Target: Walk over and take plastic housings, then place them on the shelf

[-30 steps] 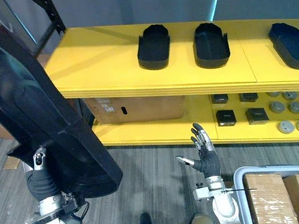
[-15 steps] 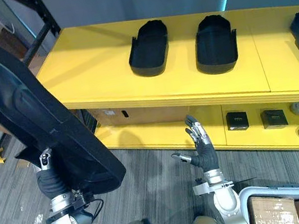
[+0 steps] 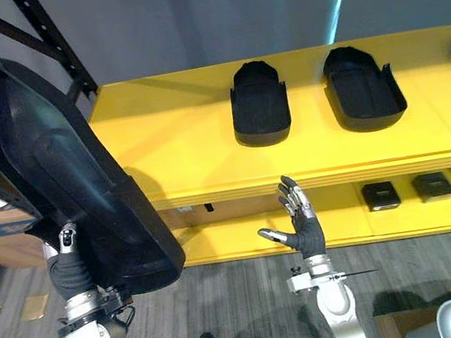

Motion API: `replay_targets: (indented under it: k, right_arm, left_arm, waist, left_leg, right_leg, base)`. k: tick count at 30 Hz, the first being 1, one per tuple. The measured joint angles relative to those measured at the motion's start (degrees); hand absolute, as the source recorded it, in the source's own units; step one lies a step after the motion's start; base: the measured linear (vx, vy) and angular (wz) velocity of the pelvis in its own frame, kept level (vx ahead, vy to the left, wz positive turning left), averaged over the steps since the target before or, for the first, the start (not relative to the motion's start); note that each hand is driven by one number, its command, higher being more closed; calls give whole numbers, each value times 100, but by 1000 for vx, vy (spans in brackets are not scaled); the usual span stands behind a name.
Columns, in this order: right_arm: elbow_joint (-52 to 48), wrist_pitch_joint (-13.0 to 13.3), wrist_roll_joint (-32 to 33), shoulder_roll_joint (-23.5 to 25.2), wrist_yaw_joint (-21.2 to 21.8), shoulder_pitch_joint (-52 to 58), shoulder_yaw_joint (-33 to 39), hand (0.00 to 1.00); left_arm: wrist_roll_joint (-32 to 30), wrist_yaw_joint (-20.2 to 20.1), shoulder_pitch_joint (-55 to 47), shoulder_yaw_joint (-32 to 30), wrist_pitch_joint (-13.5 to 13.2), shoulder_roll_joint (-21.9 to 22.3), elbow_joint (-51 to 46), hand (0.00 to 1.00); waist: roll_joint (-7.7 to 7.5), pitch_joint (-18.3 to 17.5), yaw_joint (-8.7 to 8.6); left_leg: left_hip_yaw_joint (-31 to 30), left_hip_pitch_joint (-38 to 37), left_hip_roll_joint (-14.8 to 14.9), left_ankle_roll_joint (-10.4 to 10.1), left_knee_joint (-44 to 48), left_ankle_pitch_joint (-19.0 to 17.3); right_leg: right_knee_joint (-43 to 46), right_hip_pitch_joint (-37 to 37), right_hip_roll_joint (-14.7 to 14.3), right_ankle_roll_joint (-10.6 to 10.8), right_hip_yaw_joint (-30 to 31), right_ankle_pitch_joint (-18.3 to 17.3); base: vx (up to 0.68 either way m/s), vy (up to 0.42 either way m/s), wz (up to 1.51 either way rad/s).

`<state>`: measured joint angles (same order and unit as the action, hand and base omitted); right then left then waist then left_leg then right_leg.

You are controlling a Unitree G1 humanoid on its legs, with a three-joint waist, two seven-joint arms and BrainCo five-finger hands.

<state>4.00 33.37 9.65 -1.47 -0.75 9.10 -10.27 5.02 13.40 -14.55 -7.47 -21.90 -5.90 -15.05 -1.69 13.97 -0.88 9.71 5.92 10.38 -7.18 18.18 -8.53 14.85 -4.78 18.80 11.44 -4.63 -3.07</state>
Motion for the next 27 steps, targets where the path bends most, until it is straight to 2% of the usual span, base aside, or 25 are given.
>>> replay_targets:
  k: [1,3,6,9,11,12,14,16,21,24,27]
  right_arm:
    - [-207,1,-67,-7,-86,102,9,0]
    - [-465,4,-164,-18,-167,208,8,0]
    - [-561,-9,-260,-32,-147,243,51,0]
    - [-829,-246,-223,-225,4,363,179,0]
    - [-985,-397,-183,-481,210,426,302,0]
    - [-1022,-417,-171,-539,231,441,335,0]
    - [-1064,-468,-151,-639,309,441,364,0]
    - [-1088,-499,-140,-665,372,468,364,0]
    - [-1575,-530,-62,-799,774,741,483,0]
    - [-1618,-675,89,-903,966,816,478,0]
    - [-1650,-725,122,-1030,1117,864,374,0]
  left_arm:
    - [-178,28,-4,-30,113,-19,-1,100]
    - [-529,171,-52,-70,267,-15,-22,100]
    - [-773,327,-53,-136,454,-7,-130,100]
    - [-834,359,139,-240,618,-46,-213,100]
    - [-824,345,361,-509,728,-71,-108,100]
    - [-822,343,443,-587,740,-105,-22,100]
    - [-803,355,759,-893,786,-475,444,100]
    - [-773,378,1047,-1124,964,-882,911,100]
    - [-707,413,1881,-1708,1263,-1900,2721,100]
    - [-519,382,2220,-1743,1452,-2423,3332,100]
    - [-333,246,2629,-1740,1696,-2874,3968,100]
  waist:
    - [-16,-10,-8]
    - [23,-157,8]
    - [132,-341,-20]
    - [312,-426,-162]
    - [464,-519,-195]
    - [492,-530,-210]
    - [553,-564,-287]
    - [581,-546,-300]
    - [621,-499,-352]
    - [642,-487,-384]
    - [726,-441,-454]
  left_leg:
    - [85,-167,-7,65,-161,49]
    - [362,-309,-86,87,-380,123]
    - [562,-269,-130,71,-548,201]
    - [606,-323,-101,0,-885,420]
    - [615,-558,-71,-65,-1227,528]
    - [625,-602,-71,-75,-1267,537]
    - [682,-645,-71,-74,-1283,532]
    - [758,-701,-87,-73,-1348,529]
    - [978,-821,-143,-68,-1416,531]
    - [970,-834,-152,-62,-1418,537]
    - [954,-882,-162,-62,-1458,538]
  right_leg:
    - [-114,-33,-281,25,-40,-135]
    - [-456,92,-497,-83,-346,-188]
    - [-995,80,-529,-122,-310,16]
    - [-1214,90,-618,-79,-321,70]
    - [-1209,96,-697,-95,-276,61]
    - [-1205,97,-703,-103,-265,57]
    - [-1198,140,-708,-122,-173,43]
    - [-1181,202,-703,-121,-86,42]
    - [-1143,346,-666,-81,201,63]
    - [-1154,385,-667,-75,282,67]
    - [-1166,380,-668,-72,324,69]
  base:
    - [54,104,-21]
    - [52,113,-44]
    - [45,36,-42]
    - [12,-68,-13]
    - [2,-69,-22]
    - [-16,-31,-19]
    - [-38,-10,-24]
    - [-48,16,-30]
    - [-13,25,-23]
    - [23,0,-13]
    - [24,-1,-9]
